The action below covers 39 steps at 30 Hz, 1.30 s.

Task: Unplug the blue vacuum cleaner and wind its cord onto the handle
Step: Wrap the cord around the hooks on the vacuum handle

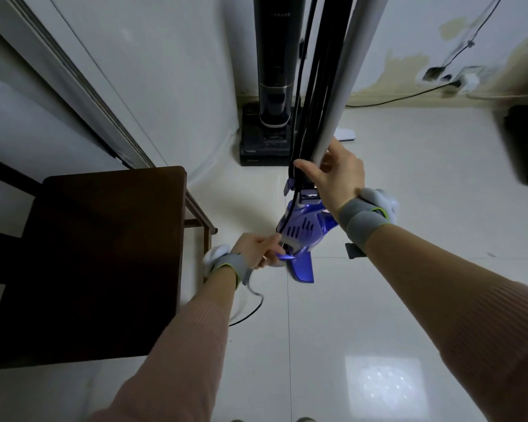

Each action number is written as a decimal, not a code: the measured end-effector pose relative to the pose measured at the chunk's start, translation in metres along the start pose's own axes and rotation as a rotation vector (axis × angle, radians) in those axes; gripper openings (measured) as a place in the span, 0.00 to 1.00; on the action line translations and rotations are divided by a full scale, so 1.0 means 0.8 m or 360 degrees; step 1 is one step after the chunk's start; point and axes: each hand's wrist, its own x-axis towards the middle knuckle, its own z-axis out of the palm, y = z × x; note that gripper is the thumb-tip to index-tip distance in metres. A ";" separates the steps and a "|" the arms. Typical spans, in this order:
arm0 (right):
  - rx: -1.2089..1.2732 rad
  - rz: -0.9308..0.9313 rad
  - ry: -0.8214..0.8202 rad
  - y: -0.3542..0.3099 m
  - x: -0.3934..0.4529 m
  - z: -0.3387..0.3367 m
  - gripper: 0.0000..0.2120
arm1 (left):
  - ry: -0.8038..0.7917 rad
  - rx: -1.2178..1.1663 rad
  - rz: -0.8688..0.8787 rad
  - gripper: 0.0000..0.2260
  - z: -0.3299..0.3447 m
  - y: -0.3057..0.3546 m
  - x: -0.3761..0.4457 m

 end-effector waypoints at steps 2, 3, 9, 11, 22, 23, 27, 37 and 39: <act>0.0022 0.0002 -0.0011 0.000 0.000 -0.001 0.18 | 0.0174 0.0126 -0.0019 0.17 -0.002 0.022 0.010; 0.0037 0.0012 -0.0011 0.001 0.000 -0.001 0.17 | 0.0182 0.0182 -0.0045 0.16 -0.002 0.034 0.016; 0.0054 0.0058 -0.0043 0.008 -0.003 -0.006 0.16 | 0.0250 0.0702 -0.0043 0.12 -0.009 0.110 0.057; 0.0035 0.0057 -0.0064 0.006 0.000 -0.004 0.16 | 0.0329 0.0622 0.0052 0.13 -0.022 0.132 0.059; -0.0017 0.0321 -0.0177 -0.013 -0.001 -0.007 0.13 | -0.0063 0.0053 -0.0010 0.19 -0.067 0.202 0.001; -0.0022 0.0394 -0.0214 -0.019 0.000 -0.011 0.13 | -0.0063 0.0145 -0.0027 0.19 -0.071 0.213 -0.012; -0.0099 0.0657 -0.0406 -0.051 0.001 -0.025 0.17 | -0.0046 0.0216 0.0037 0.19 -0.086 0.272 -0.062; 0.0165 0.0576 -0.0347 -0.172 -0.001 -0.121 0.27 | -0.0017 -0.0142 0.0261 0.18 -0.088 0.356 -0.177; 0.0299 0.0520 -0.0298 -0.192 -0.003 -0.139 0.31 | 0.0009 -0.0190 0.0303 0.17 -0.086 0.360 -0.187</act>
